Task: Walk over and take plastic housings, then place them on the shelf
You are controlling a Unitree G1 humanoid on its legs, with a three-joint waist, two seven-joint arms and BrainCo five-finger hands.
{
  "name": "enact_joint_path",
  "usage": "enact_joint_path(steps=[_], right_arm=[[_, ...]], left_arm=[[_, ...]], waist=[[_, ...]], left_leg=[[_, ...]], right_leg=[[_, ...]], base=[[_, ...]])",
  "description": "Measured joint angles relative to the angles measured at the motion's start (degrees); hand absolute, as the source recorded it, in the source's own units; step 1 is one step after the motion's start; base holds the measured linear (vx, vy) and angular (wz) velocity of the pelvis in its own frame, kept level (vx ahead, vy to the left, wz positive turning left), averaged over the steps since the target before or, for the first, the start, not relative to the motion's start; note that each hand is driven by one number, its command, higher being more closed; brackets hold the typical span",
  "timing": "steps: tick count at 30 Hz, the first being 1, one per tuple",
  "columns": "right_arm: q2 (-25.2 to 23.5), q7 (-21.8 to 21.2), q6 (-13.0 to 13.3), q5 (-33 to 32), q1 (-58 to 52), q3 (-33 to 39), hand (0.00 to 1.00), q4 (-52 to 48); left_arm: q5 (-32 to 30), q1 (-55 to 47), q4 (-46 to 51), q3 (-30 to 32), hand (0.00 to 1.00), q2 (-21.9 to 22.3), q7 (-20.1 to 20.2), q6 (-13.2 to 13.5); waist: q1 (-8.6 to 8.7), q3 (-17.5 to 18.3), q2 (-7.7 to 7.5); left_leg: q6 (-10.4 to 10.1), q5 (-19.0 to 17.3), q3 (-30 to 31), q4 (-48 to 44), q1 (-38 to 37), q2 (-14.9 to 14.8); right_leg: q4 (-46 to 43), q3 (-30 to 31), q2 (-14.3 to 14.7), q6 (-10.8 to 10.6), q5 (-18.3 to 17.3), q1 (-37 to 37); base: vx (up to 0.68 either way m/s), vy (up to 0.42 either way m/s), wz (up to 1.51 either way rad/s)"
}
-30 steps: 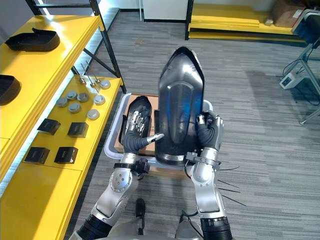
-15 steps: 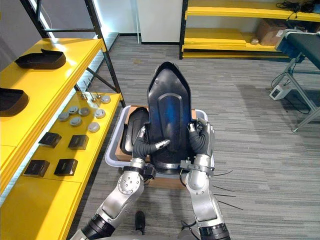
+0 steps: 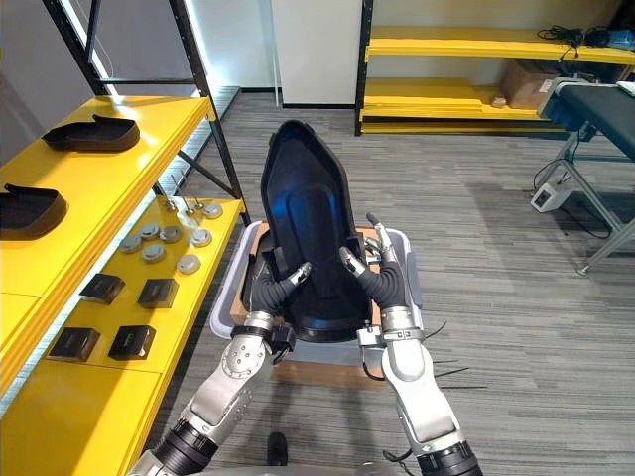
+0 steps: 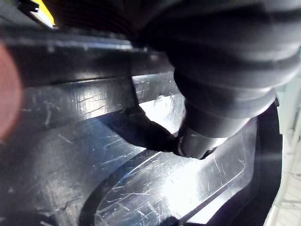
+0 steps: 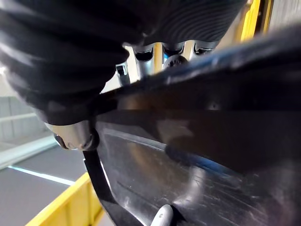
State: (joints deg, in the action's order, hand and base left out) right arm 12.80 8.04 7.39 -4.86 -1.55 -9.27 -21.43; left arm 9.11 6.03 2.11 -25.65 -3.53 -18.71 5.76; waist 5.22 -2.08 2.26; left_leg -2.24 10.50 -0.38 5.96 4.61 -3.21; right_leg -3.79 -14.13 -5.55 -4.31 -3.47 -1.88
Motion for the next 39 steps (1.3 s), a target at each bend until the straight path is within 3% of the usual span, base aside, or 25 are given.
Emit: enact_joint_path(steps=[2,4,7,10,13,16,17,20,24,29,32,33,34,35,36,37,38,39], right_arm=[[-0.3,-0.9,2.1,-4.3,0.0,3.7,0.0,-2.6],[-1.9,-0.6,5.5,-9.3,0.7,12.5,0.0,-6.3],[-2.5,-0.1,8.3,-14.5,1.6,23.0,0.0,-6.5],[-3.8,3.1,10.8,-19.7,1.3,32.7,0.0,-0.9],[-4.3,6.0,10.8,-20.6,-1.3,38.8,0.0,10.9],[-4.6,7.5,9.0,-22.8,-5.7,40.9,0.0,25.6],[-4.7,7.1,7.3,-24.5,-7.9,40.8,0.0,31.8],[-5.5,2.8,2.1,-25.4,-12.0,40.6,0.0,48.7],[-7.3,-2.2,-1.6,-21.5,-14.0,40.3,0.0,65.4],[-10.9,-4.6,-3.8,-17.0,-15.4,37.1,0.0,73.4],[-11.5,-4.9,-4.0,-14.5,-15.3,32.7,0.0,74.6],[-11.7,-4.7,-4.0,-13.4,-15.2,31.0,0.0,74.6],[-12.2,-4.5,-4.0,-12.2,-15.2,30.7,0.0,74.6],[-12.6,-4.5,-4.0,-11.6,-15.2,30.9,0.0,74.6],[-13.0,-4.4,-4.0,-10.4,-14.7,30.8,0.0,74.7],[-12.3,-4.3,-4.1,-9.8,-13.8,30.7,0.0,74.6],[-11.8,-4.3,-4.0,-9.5,-13.5,30.7,0.0,74.5],[-11.3,-4.1,-4.1,-8.8,-13.2,30.6,0.0,74.5]], left_arm=[[-0.8,-0.3,0.1,1.2,1.0,0.6,0.1,-0.1],[-0.8,-2.6,0.1,4.7,1.0,1.0,0.0,-0.4],[-0.8,-5.9,0.1,7.8,1.0,0.4,0.0,-0.9],[-0.8,-8.6,0.1,10.3,1.0,0.6,0.0,-1.0],[-0.8,-10.4,0.3,11.9,1.0,0.8,0.9,-0.9],[-0.8,-12.8,2.0,14.0,1.0,1.0,1.5,-0.9],[-0.8,-13.7,3.1,14.7,1.0,1.0,1.9,-0.9],[-0.6,-14.1,3.3,15.8,1.0,0.6,3.7,-0.4],[0.6,-16.4,7.7,16.3,1.0,0.5,6.4,0.1],[1.7,-19.4,10.7,16.7,1.0,0.1,7.4,1.1],[1.8,-21.4,12.8,16.6,1.0,0.7,7.6,1.2],[1.8,-21.5,13.5,16.6,1.0,1.4,7.6,1.3],[2.0,-21.4,14.0,16.4,1.0,2.3,7.6,1.3],[2.1,-21.3,14.1,16.3,1.0,2.8,7.6,1.3],[2.6,-21.1,14.1,16.3,1.0,3.3,7.6,1.5],[3.2,-21.1,14.0,16.1,1.0,4.2,7.5,1.6],[3.6,-21.1,13.9,16.0,1.0,4.5,7.5,1.6],[3.8,-20.8,13.6,15.7,1.0,4.4,7.5,1.7]], waist=[[0.02,0.0,0.0],[0.3,0.1,-0.03],[0.48,0.4,-0.12],[0.5,0.5,-0.25],[0.48,0.9,-0.5],[0.58,0.9,-0.49],[0.57,1.0,-0.44],[0.41,0.9,-0.44],[0.44,0.9,-0.52],[0.15,0.0,-1.76],[-1.22,-1.4,-2.01],[-1.42,-2.1,-2.0],[-1.42,-2.3,-1.65],[-1.43,-3.1,-2.96],[-1.47,-4.1,-3.52],[-2.0,-4.7,-2.85],[-2.2,-4.7,-2.26],[-2.08,-4.8,-2.1]], left_leg=[[0.0,0.0,-0.1,0.0,0.0,0.0],[0.1,0.0,-0.1,0.0,0.0,0.0],[0.2,-0.2,-0.6,0.0,0.1,-0.1],[0.3,-0.2,-0.6,0.0,0.4,-0.1],[0.4,-0.2,-0.5,0.0,0.7,0.0],[0.3,-0.2,-0.4,0.0,0.9,0.1],[0.2,-0.3,-0.5,0.0,1.0,0.1],[0.1,-0.4,-0.4,0.0,0.9,0.0],[-0.1,-0.8,0.1,0.0,0.5,0.1],[0.0,-1.7,1.7,0.0,-0.6,0.3],[0.0,-1.8,1.7,-0.2,0.0,0.5],[0.5,-2.1,1.9,-2.1,2.6,0.7],[4.0,-4.5,0.1,-3.8,5.5,1.1],[7.0,-6.8,-2.3,-4.5,6.5,1.5],[8.8,-8.2,-11.4,-8.2,8.4,0.2],[9.9,-9.0,-23.4,-12.9,9.4,-2.8],[11.0,-9.8,-29.4,-14.3,8.9,-4.5],[10.5,-9.5,-36.8,-14.6,7.9,-6.2]], right_leg=[[0.0,0.0,0.0,0.0,0.0,0.0],[0.1,0.1,0.0,0.0,0.0,0.1],[0.7,0.2,0.1,0.0,0.0,0.2],[1.2,0.0,0.2,0.0,0.1,0.3],[1.6,-0.1,0.2,0.1,0.2,0.4],[1.6,-0.1,0.2,0.1,0.2,0.5],[1.6,-0.1,0.3,0.1,0.2,0.3],[1.2,-0.1,0.5,0.3,0.0,0.2],[0.0,-0.5,0.3,0.3,-0.8,0.0],[-2.9,-2.9,-0.2,0.1,-3.7,-1.6],[-6.3,-5.6,-0.8,-0.6,-6.0,-1.5],[-8.0,-9.0,-1.4,-0.5,-6.9,-1.0],[-9.0,-13.9,-2.6,-0.4,-7.4,-0.9],[-8.6,-16.7,-3.6,-0.4,-7.4,-1.1],[-8.3,-21.2,-5.7,-0.1,-7.2,-1.8],[-8.8,-25.1,-6.1,-0.3,-7.5,-2.4],[-9.3,-26.9,-6.1,-0.5,-7.8,-2.8],[-10.2,-29.4,-6.5,-1.1,-8.5,-3.8]], base=[[0.0,0.0,0.0],[0.01,-0.008,-0.02],[0.01,-0.006,-0.02],[0.01,-0.006,0.01],[0.02,-0.015,0.02],[0.04,-0.022,-0.01],[0.06,-0.033,-0.01],[0.02,-0.011,0.0],[0.0,-0.004,0.05],[-0.04,-0.023,0.28],[-0.03,-0.02,0.68],[-0.04,-0.025,1.59],[-0.03,-0.02,1.89],[-0.01,0.011,2.16],[0.02,0.032,2.01],[0.03,0.045,1.83],[0.09,0.062,1.53],[0.13,0.074,1.59]])
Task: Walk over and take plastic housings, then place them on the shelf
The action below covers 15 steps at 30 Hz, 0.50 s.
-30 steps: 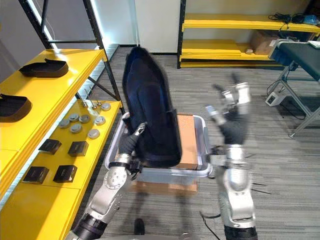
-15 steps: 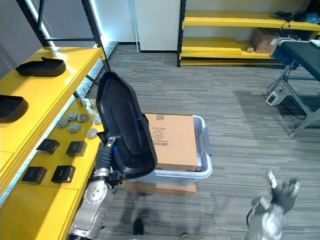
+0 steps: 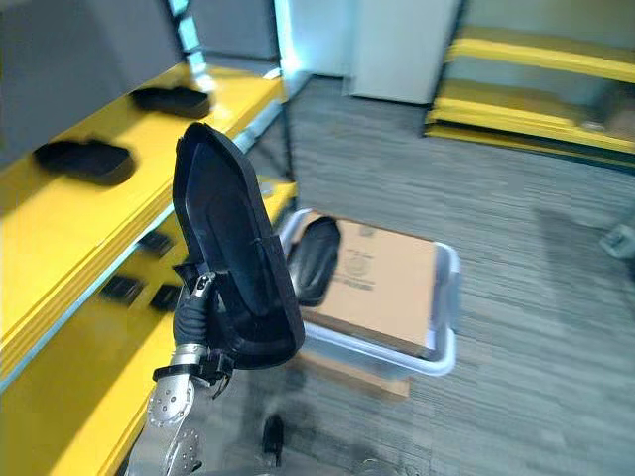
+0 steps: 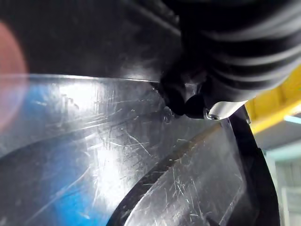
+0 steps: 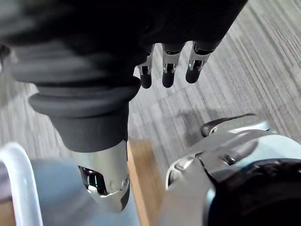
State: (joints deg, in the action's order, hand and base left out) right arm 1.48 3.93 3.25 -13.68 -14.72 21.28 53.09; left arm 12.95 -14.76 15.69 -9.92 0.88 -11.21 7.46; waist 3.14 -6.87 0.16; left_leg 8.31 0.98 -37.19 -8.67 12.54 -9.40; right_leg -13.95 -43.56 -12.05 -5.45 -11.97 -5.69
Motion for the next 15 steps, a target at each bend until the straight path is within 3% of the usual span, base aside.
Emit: enact_joint_path(steps=[2,4,7,8,9,10,11,12,13,15], right_arm=[[0.8,0.4,-0.5,1.7,1.3,-0.8,0.0,0.1],[0.9,1.0,-1.2,2.4,4.1,-1.5,0.0,0.2],[0.1,1.1,-1.3,2.9,7.2,-1.6,0.0,0.2],[0.0,1.0,-1.5,3.0,8.2,-1.6,0.0,0.1],[0.0,1.0,-1.7,3.1,8.4,-1.7,0.0,0.1],[0.1,0.9,-1.8,3.1,8.3,-1.8,0.0,0.1],[-0.1,0.9,-1.9,3.1,8.3,-1.9,0.0,0.1],[-0.3,0.9,-1.9,3.2,8.4,-2.2,0.0,0.0],[-0.1,0.9,-1.9,3.2,8.5,-3.1,0.0,0.0],[0.0,0.9,-1.7,3.6,8.7,-4.6,0.0,-0.6]], left_arm=[[0.6,0.5,-0.6,-2.0,1.0,-1.0,0.2,0.6],[1.8,0.6,-0.7,-2.6,1.0,-1.7,1.2,0.8],[2.9,1.1,-2.5,-3.5,1.0,-2.2,1.3,0.6],[2.9,1.3,-3.0,-3.7,1.0,-2.2,1.3,0.5],[2.8,1.5,-3.1,-3.7,1.0,-2.2,1.3,0.4],[2.8,2.5,-3.7,-3.8,1.0,-2.2,1.2,0.4],[2.7,3.3,-4.3,-3.8,1.0,-2.5,1.2,0.4],[2.5,4.6,-5.5,-3.2,1.0,-3.0,1.0,0.4],[2.5,4.8,-6.4,-2.0,1.0,-3.3,0.7,0.4],[2.4,4.6,-7.4,-1.0,1.0,-3.4,0.3,0.4]], waist=[[0.75,0.0,-0.27],[0.44,-0.2,-0.7],[0.52,-0.6,-1.52],[0.72,-0.6,-1.49],[0.96,-0.6,-1.53],[1.29,-0.6,-1.25],[1.49,-0.7,-1.25],[1.66,-1.1,-1.2],[1.97,-1.3,-1.02],[2.19,-1.5,-0.33]], left_leg=[[-0.3,-0.8,-8.9,0.2,-1.4,0.1],[-0.3,-1.4,-7.3,0.4,-0.7,2.4],[-0.3,-4.3,-2.9,-0.9,-0.6,5.7],[0.2,-6.0,-0.1,-2.5,-0.8,7.6],[0.5,-6.6,1.3,-2.8,-1.2,8.5],[0.4,-7.7,4.3,-3.2,-2.0,9.6],[0.4,-8.0,5.7,-3.3,-2.4,10.0],[0.3,-8.1,8.1,-2.5,-4.1,10.7],[0.2,-7.9,9.7,-1.3,-6.1,11.4],[0.2,-8.0,11.9,-0.8,-8.3,11.6]], right_leg=[[-0.3,-5.2,-1.7,-0.4,-0.2,-2.6],[0.2,-7.8,-2.4,-1.6,-0.3,-3.8],[-3.4,-10.9,-5.6,-1.6,-0.3,-6.1],[-12.2,-9.4,-10.0,-0.2,0.1,-5.7],[-16.7,-7.3,-11.8,2.6,0.7,-4.4],[-25.8,0.4,-13.9,7.8,2.7,-1.0],[-29.0,5.1,-13.6,7.0,1.5,1.1],[-32.3,13.1,-10.7,4.6,-2.4,5.0],[-32.0,17.9,-8.5,4.2,-5.1,8.2],[-26.3,22.2,-4.9,3.1,-7.0,12.5]], base=[[0.17,0.102,1.74],[0.13,0.093,1.03],[0.18,0.138,0.9],[0.17,0.149,1.0],[0.3,0.24,1.24],[0.22,0.144,1.0],[0.33,0.181,1.25],[0.27,0.102,1.11],[0.27,0.092,0.97],[0.24,0.057,0.64]])
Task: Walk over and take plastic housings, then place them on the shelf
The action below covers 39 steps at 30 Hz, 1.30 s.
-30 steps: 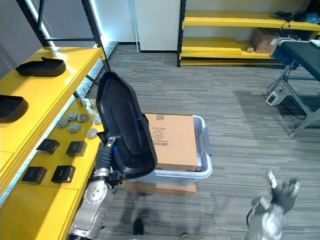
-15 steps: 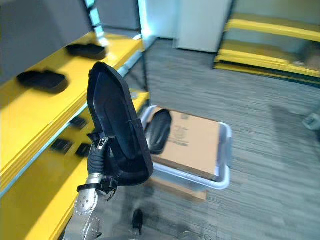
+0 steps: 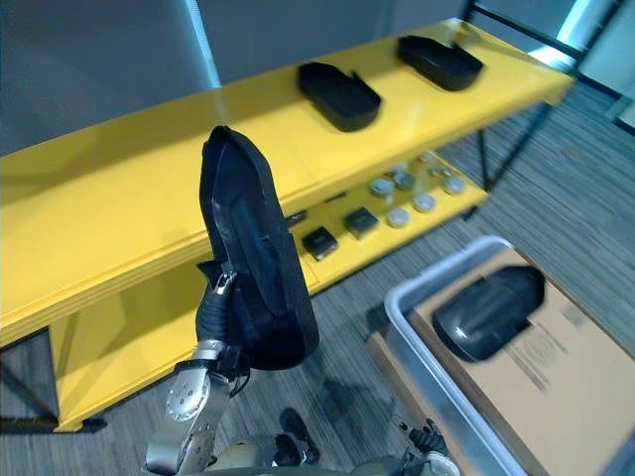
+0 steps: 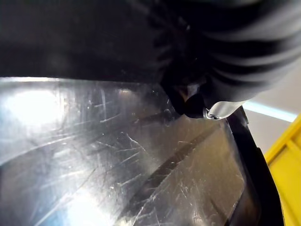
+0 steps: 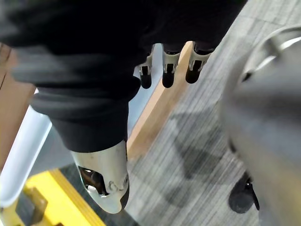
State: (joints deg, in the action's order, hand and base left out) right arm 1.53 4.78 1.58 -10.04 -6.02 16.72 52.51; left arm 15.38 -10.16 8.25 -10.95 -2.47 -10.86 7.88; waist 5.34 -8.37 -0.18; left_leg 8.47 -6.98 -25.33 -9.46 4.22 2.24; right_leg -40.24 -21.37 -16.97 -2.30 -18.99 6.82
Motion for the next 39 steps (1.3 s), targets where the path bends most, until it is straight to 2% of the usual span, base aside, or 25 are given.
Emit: enact_joint_path(steps=[1,2,3,4,5,7,8,9,11,14,17,20,22,26,27,31,32,36,39], right_arm=[[0.0,0.0,0.4,0.0,0.1,-0.2,0.0,-0.9],[0.0,0.0,0.5,0.0,-0.1,-0.4,0.0,-1.3],[0.2,0.0,0.5,-0.1,-0.8,-0.9,0.0,-2.0],[0.3,0.0,0.6,-0.1,-1.5,-0.9,0.0,-2.1],[0.2,0.0,0.4,0.0,-2.8,-1.0,0.0,-2.1],[0.0,-0.1,0.3,0.0,-4.7,-1.1,0.0,-2.0],[0.2,-0.2,0.3,0.0,-4.9,-1.0,0.0,-2.1],[0.4,-0.2,0.3,0.0,-4.9,-1.0,0.0,-2.2],[0.6,-1.0,0.4,0.0,-4.7,-1.0,0.0,-2.4],[0.7,-1.3,0.3,0.2,-4.8,-1.0,0.0,-2.4],[0.8,-1.3,0.4,1.2,-4.8,-1.0,0.0,-2.7],[0.8,-1.3,0.4,1.5,-4.8,-1.0,0.0,-2.9],[0.9,-1.3,0.4,1.7,-4.9,-1.0,0.0,-3.9],[0.7,-1.3,0.5,1.8,-4.5,-1.3,0.0,-4.1],[0.7,-1.3,0.5,1.8,-4.5,-1.9,0.0,-4.4],[0.7,-1.3,0.6,3.0,-4.5,-2.1,0.0,-4.5],[0.7,-1.3,0.6,3.1,-4.5,-2.3,0.0,-4.6],[1.1,-1.2,0.7,3.9,-4.5,-3.8,0.0,-4.8],[1.0,-1.2,0.7,3.9,-4.8,-5.0,0.0,-5.2]], left_arm=[[0.0,0.2,0.0,-0.1,1.0,0.0,-0.3,0.0],[-0.1,0.3,0.0,-0.2,1.0,0.0,-0.4,0.0],[-0.1,0.3,-0.1,-0.6,1.0,0.0,-0.4,0.1],[-0.1,0.3,-0.4,-0.8,1.0,0.0,-0.4,0.1],[-0.1,0.3,-1.3,-0.9,1.0,0.0,-0.4,0.2],[-0.1,-0.1,-2.6,-0.8,1.0,0.1,-0.4,0.2],[-0.1,-0.3,-2.8,-0.6,1.0,0.1,-0.4,0.2],[-0.1,-0.4,-2.8,-0.6,1.0,0.1,-0.4,0.2],[-0.1,-0.4,-2.8,-0.7,1.0,0.3,0.3,0.2],[-0.1,0.0,-3.8,-1.2,1.0,1.4,1.5,0.1],[-0.3,0.3,-3.9,-1.1,1.0,1.3,2.1,0.0],[-0.8,0.8,-4.5,-0.6,1.0,1.1,1.9,-0.1],[-3.0,2.5,-4.7,0.2,1.0,0.9,1.5,-0.2],[-9.0,8.8,-7.8,1.5,1.0,0.1,-2.2,-0.7],[-11.9,11.6,-9.0,2.1,1.0,-0.1,-4.1,-1.3],[-16.4,17.2,-12.8,2.7,1.0,-0.1,-7.2,-2.7],[-17.4,18.8,-14.2,2.7,1.0,-0.1,-8.2,-3.1],[-18.3,23.6,-18.5,3.3,1.0,0.1,-11.1,-4.2],[-18.4,28.5,-23.3,5.4,1.0,-0.3,-13.0,-5.2]], waist=[[0.36,-0.1,0.52],[0.49,-0.1,0.64],[0.79,0.0,0.46],[0.84,0.0,0.13],[0.94,0.2,-0.79],[0.18,0.8,-1.59],[0.03,0.8,-1.06],[0.02,0.9,-0.7],[0.09,1.3,-0.19],[0.25,1.6,-0.01],[0.4,2.3,0.89],[0.73,2.7,1.46],[0.71,3.1,2.21],[0.95,3.2,2.28],[1.68,3.2,2.29],[2.46,3.2,2.23],[3.24,3.2,2.21],[3.58,3.2,2.11],[4.89,2.8,1.46]], left_leg=[[0.0,0.1,1.8,0.7,-0.8,0.2],[-0.1,0.1,2.8,0.8,-1.0,0.3],[-0.2,0.1,5.1,1.0,-1.5,1.0],[-0.2,0.1,6.8,1.2,-1.9,1.7],[-0.8,-0.2,8.8,1.4,-2.5,2.9],[-2.4,-1.2,11.3,1.3,-3.6,3.8],[-3.7,-1.9,12.3,0.8,-3.8,3.1],[-4.3,-2.2,12.7,0.5,-3.5,2.5],[-7.7,-3.2,10.8,0.4,-3.5,-0.1],[-10.2,-1.9,8.3,1.0,-4.8,-1.5],[-10.1,-1.8,8.3,1.6,-5.6,-2.3],[-10.2,-1.0,8.3,2.3,-6.2,-2.2],[-10.0,0.0,8.4,4.0,-6.6,-2.2],[-10.0,1.1,8.3,5.6,-7.0,-2.2],[-9.4,1.7,8.2,6.5,-7.0,-2.1],[-9.2,3.1,8.1,8.4,-7.0,-2.1],[-9.3,3.7,8.1,9.2,-7.1,-2.0],[-8.9,5.2,7.5,11.4,-7.1,-2.1],[-9.3,6.7,7.1,13.8,-7.1,-2.2]], right_leg=[[5.9,4.3,3.1,-0.4,0.0,2.9],[8.9,7.4,4.7,-0.9,0.3,4.0],[14.2,13.9,7.3,-2.9,1.5,6.0],[16.5,16.8,8.0,-4.0,2.7,6.8],[17.8,18.3,7.7,-3.2,5.4,6.9],[18.2,17.9,7.0,-2.1,9.8,5.7],[18.9,16.3,7.2,-2.2,10.8,4.4],[19.6,15.5,7.6,-2.2,11.0,3.9],[22.4,13.5,9.1,-0.9,11.7,2.2],[24.1,12.0,9.8,-0.5,11.7,0.4],[27.5,10.8,10.9,0.3,12.5,-1.9],[30.8,10.2,11.1,0.1,13.6,-4.1],[34.6,9.7,11.7,0.2,15.8,-5.6],[37.9,9.2,12.3,0.3,18.0,-6.8],[38.9,9.2,12.5,0.4,18.9,-6.8],[40.6,9.8,13.0,0.7,20.6,-6.6],[40.7,9.9,13.0,0.7,20.7,-6.4],[42.1,10.6,13.7,1.3,22.5,-5.6],[44.0,10.7,14.3,1.5,23.7,-5.3]], base=[[0.23,0.026,0.67],[0.26,-0.016,0.9],[0.21,-0.039,1.01],[0.24,-0.082,1.32],[0.18,-0.116,1.17],[0.2,-0.144,0.9],[0.17,-0.13,0.59],[0.18,-0.156,0.41],[0.18,-0.166,0.19],[0.18,-0.123,0.16],[0.14,-0.047,0.06],[0.07,0.0,0.09],[0.04,0.017,0.06],[-0.02,0.01,0.01],[-0.08,-0.007,-0.06],[-0.11,-0.014,-0.06],[-0.15,-0.022,0.01],[-0.18,-0.035,-0.12],[-0.17,-0.041,-0.03]])
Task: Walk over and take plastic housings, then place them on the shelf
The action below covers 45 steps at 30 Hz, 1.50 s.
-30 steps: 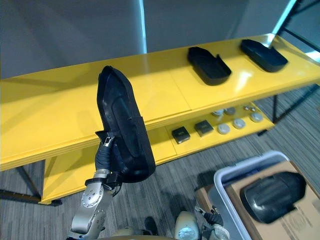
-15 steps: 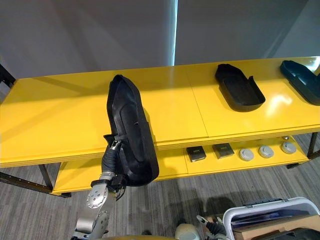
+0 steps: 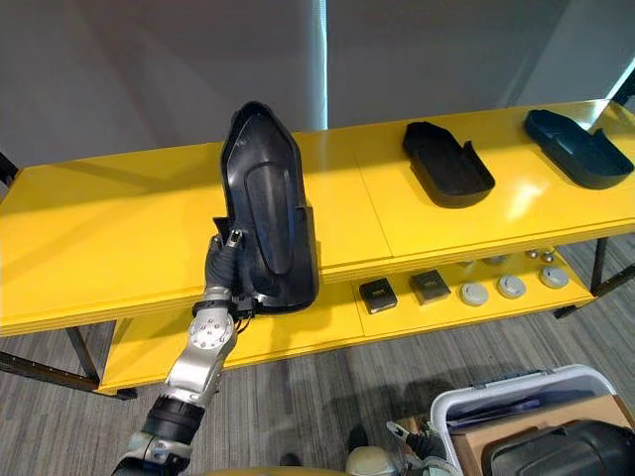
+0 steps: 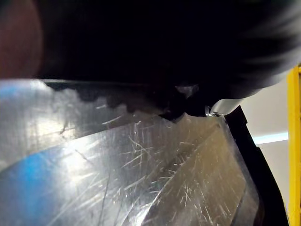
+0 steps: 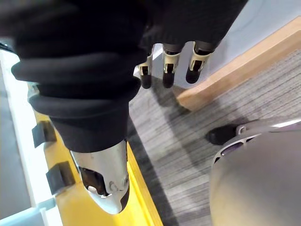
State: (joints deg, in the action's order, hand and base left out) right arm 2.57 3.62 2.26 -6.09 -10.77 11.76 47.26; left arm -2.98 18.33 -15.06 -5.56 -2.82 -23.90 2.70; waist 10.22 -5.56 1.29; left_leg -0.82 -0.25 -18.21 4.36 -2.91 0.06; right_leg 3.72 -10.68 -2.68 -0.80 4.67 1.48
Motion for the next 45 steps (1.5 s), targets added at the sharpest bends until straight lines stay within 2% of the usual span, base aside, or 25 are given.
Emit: enact_joint_path(steps=[4,9,11,14,18,28,29,37,45], right_arm=[[0.0,0.0,0.1,0.3,-1.0,-2.7,0.0,-3.5],[0.2,0.0,0.7,1.1,-2.0,-3.8,0.0,-5.9],[0.3,0.0,1.0,1.2,-2.0,-3.9,0.0,-5.9],[0.3,0.0,1.4,1.2,-2.0,-4.0,0.0,-6.7],[0.5,0.1,1.9,1.2,-1.8,-5.2,0.0,-8.3],[1.2,0.1,3.0,1.1,-0.8,-6.1,0.0,-10.0],[1.3,0.1,3.1,1.0,-0.8,-6.1,0.0,-10.0],[2.2,0.1,3.6,1.0,-0.8,-6.1,0.0,-10.0],[2.2,0.1,3.6,1.0,-0.8,-6.1,0.0,-10.0]], left_arm=[[-0.2,6.2,-6.4,3.9,1.0,-1.0,-3.3,-1.8],[0.1,13.3,-13.1,6.3,1.0,-2.6,-5.2,-3.6],[0.0,15.4,-14.5,6.5,1.0,-3.8,-5.2,-4.0],[-0.1,19.4,-17.2,7.5,1.0,-4.7,-5.2,-4.8],[-0.6,26.0,-21.3,8.5,1.0,-7.0,-5.2,-5.0],[-1.2,32.7,-25.5,13.0,1.0,-10.0,-6.4,-5.4],[-1.2,32.7,-25.6,13.0,0.0,-10.3,-6.4,-5.4],[-1.7,32.8,-26.2,14.8,0.0,-11.5,-6.3,-5.4],[-1.7,32.8,-26.1,15.2,0.0,-12.1,-6.3,-5.9]], waist=[[1.25,-0.8,-1.04],[1.96,-1.1,-1.03],[3.1,-2.0,-1.08],[3.62,-3.3,-0.86],[4.42,-4.6,-0.95],[4.18,-7.8,-0.48],[4.12,-7.9,-0.41],[3.07,-8.8,0.6],[2.89,-8.8,0.62]], left_leg=[[-0.9,0.8,-2.7,1.4,0.8,-0.7],[-1.2,1.0,-3.3,1.5,4.5,-1.0],[-1.9,1.5,-3.3,1.4,4.8,-1.0],[-1.4,2.0,-3.3,1.3,5.1,-1.0],[-0.4,2.7,-3.3,1.0,6.8,-0.9],[-0.4,2.7,-3.1,1.0,7.6,-1.0],[-0.4,2.7,-3.1,1.0,7.6,-1.1],[-0.3,2.8,-3.0,1.0,7.9,-1.3],[-0.3,2.8,-2.6,1.0,8.0,-1.3]], right_leg=[[0.8,0.4,0.5,0.6,0.6,1.6],[0.2,1.2,0.8,0.4,1.3,6.0],[0.3,1.3,0.9,0.7,2.2,6.5],[0.1,1.6,1.1,1.6,2.8,7.1],[-0.5,2.0,1.0,1.6,2.8,9.1],[-2.4,3.1,1.1,2.3,2.1,11.1],[-2.6,3.2,1.2,2.3,2.1,11.2],[-3.4,3.2,1.4,2.3,2.1,11.9],[-3.4,2.9,1.4,2.3,2.1,11.9]], base=[[-0.13,-0.038,-0.16],[-0.03,-0.041,-0.18],[0.05,-0.007,-0.11],[0.05,0.015,-0.09],[0.06,0.027,-0.05],[0.01,0.008,-0.04],[-0.02,-0.007,-0.03],[-0.01,-0.003,-0.01],[0.0,0.002,0.01]])
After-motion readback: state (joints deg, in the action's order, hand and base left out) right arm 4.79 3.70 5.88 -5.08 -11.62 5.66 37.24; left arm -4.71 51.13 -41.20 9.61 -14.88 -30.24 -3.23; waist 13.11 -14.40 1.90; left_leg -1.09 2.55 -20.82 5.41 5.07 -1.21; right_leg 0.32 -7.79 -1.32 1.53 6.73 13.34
